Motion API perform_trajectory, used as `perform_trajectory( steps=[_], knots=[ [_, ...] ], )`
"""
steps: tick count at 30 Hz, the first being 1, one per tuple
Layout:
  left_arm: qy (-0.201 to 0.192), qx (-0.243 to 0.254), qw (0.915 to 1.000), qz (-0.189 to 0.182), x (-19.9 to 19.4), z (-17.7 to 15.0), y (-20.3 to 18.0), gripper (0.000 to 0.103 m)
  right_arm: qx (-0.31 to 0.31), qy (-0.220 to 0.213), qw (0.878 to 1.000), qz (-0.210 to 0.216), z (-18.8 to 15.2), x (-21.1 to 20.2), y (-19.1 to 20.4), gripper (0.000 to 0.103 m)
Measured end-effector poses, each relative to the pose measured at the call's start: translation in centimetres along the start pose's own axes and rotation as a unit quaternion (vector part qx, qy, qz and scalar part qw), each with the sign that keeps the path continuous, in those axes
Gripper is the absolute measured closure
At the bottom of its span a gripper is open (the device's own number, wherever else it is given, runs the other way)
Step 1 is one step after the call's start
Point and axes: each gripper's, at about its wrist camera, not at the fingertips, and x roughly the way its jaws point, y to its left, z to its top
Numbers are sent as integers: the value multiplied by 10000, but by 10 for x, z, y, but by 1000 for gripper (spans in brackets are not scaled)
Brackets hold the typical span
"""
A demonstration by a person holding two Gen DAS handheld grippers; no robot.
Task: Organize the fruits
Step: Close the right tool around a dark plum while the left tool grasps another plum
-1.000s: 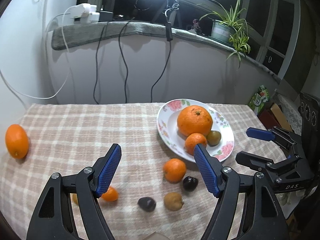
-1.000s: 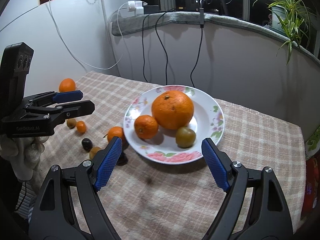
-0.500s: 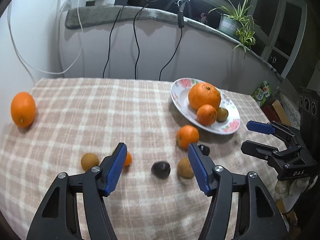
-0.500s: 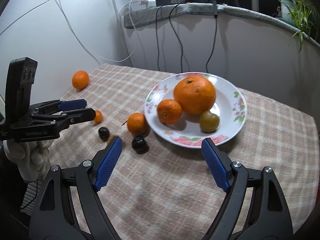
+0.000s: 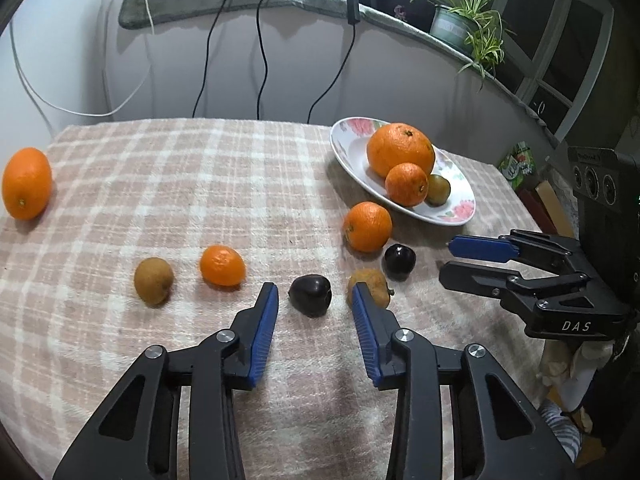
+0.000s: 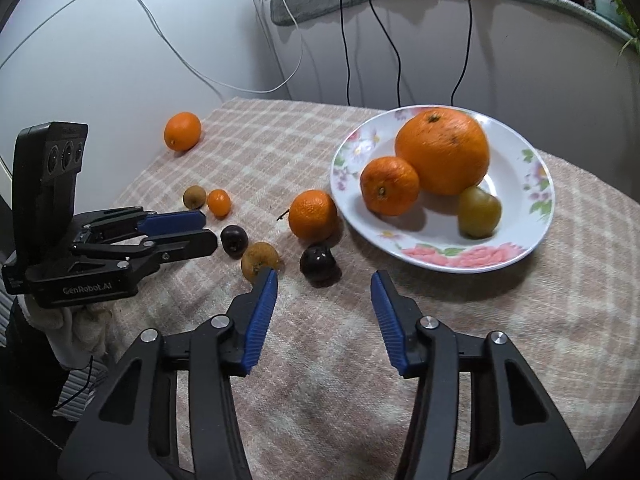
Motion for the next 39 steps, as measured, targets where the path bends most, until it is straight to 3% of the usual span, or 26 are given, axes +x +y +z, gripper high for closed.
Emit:
perform_trajectory(
  steps=[9, 22, 31, 39],
  knots=[
    [110, 0, 9999, -13, 11, 0, 2, 72, -32, 187, 9998, 43, 3, 20, 1, 61],
    [206, 51, 9998, -19, 20, 1, 1, 77, -107, 281, 9995, 17, 8, 36, 2, 64],
    [189, 68, 9998, 11, 21, 1, 2, 82, -211, 348, 9992, -10, 8, 41, 5, 76],
    [157, 35, 9999, -10, 18, 1, 2, 83, -191, 278, 9994, 5, 7, 37, 4, 77]
  ],
)
